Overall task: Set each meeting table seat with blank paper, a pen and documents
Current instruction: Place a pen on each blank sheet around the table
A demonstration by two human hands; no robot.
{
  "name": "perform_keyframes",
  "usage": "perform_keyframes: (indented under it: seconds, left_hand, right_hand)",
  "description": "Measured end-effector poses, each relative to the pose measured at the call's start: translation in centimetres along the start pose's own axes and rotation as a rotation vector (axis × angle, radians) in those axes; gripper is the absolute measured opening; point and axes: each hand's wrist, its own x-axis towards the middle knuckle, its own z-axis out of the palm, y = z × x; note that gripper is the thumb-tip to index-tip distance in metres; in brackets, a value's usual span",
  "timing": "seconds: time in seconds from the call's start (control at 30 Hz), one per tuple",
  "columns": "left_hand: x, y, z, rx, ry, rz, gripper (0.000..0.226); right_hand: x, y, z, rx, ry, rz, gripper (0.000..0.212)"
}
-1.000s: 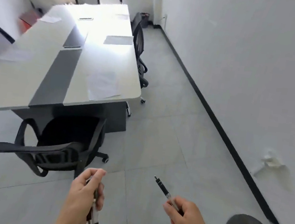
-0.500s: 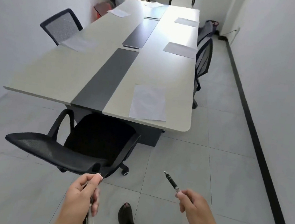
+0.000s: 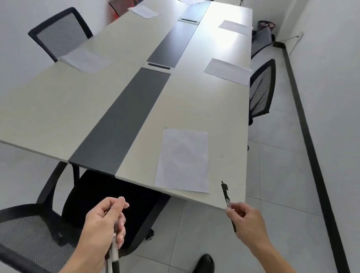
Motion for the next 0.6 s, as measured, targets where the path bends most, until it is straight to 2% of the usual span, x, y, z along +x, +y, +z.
perform_keyframes:
  seconds: [0.1,0.37,0.5,0.6]
  left_hand:
    - [2.5,0.5,1.4,-0.001,0.066,-0.016,0.028]
    - [7.7,3.5,5.9,0.01,0.3,-0.029,0.03]
    - [9.1,4.0,8.0,-0.004,0.357,-0.031,0.025]
    - [9.7,4.2,8.9,-0.013,0.374,-0.037,0.023]
  right_hand:
    - [7.0,-0.4,0.0,-0.094,-0.021,0.001,0.007]
    - [23.7,-1.7,2.6,-0.35,-0.11,0.007,0.032]
    - [26.9,-0.8,4.5,-0.533,-0.236,0.027,0.036]
    - [27.4,-0.4,4.9,-0.591,-0.259,0.018,0.035]
